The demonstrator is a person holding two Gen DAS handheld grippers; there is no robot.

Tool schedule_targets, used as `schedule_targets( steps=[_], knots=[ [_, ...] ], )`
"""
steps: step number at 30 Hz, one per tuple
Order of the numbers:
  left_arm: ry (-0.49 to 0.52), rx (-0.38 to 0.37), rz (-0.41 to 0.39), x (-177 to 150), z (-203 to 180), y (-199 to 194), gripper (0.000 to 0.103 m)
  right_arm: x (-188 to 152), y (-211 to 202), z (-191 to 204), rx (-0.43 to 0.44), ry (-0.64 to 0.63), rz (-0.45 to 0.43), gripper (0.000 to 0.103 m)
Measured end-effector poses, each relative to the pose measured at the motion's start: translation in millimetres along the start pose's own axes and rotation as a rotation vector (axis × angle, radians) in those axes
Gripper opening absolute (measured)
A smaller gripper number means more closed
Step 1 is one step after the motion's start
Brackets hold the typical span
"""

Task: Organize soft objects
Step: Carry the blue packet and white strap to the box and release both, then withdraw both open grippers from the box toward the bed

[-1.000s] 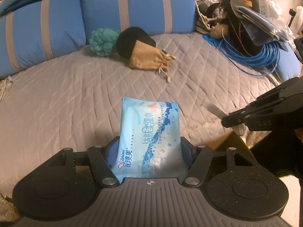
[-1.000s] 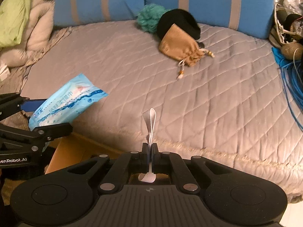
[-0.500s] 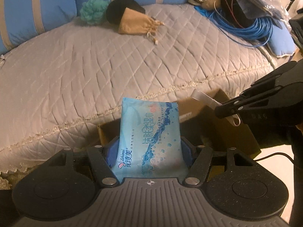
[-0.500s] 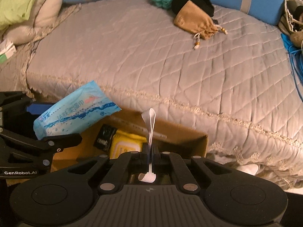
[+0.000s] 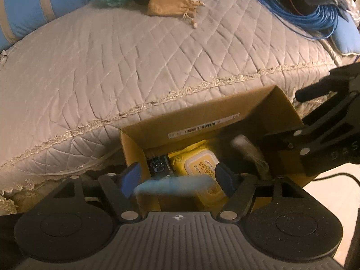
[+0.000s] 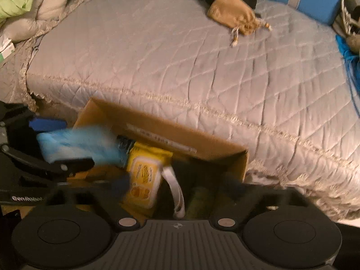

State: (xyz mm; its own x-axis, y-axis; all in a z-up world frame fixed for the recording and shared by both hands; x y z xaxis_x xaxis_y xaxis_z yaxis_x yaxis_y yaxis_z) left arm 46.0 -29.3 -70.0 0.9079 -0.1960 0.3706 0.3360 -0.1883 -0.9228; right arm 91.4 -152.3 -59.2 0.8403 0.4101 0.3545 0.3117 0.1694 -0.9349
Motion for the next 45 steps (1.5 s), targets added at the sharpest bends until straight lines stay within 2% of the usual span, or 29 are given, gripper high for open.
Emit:
schedule_targets(
  steps=[7, 11, 25, 37, 45],
  knots=[
    [-0.014, 0.004, 0.029, 0, 3, 4, 0.074, -1, 6, 0, -0.031, -0.005, 0.028, 0.103],
    [-0.018, 0.004, 0.031, 0, 2, 5, 0.081, 0, 8, -2, -0.037, -0.003, 0.033, 0.103],
    [-0.036, 0.005, 0.021, 0, 3, 4, 0.082, 2, 8, -9, -0.079, 0.032, 0.028, 0.103],
    [-0.063, 0.007, -0.034, 2, 3, -5, 0.082, 7, -1, -17, -0.112, 0.082, -0.032, 0.103],
    [-0.079, 0.016, -0.106, 7, 5, -15, 0.082, 10, -3, -18, -0.119, 0.088, -0.052, 0.103]
  ],
)
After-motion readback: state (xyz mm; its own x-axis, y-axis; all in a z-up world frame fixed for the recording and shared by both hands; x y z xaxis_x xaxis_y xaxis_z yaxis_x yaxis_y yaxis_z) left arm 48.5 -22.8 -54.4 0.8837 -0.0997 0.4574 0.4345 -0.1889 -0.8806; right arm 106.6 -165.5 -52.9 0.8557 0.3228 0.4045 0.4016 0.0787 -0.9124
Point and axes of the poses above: each gripper's, at about its wrist camera, not at the fingertips, and y roughly the way its jaws point, z to its left, x to its top, the point moved 3 cm from there along y, roughly the way its jaws point, and after that the axes turned 8 degrees about -x, right-handed, at the moved point
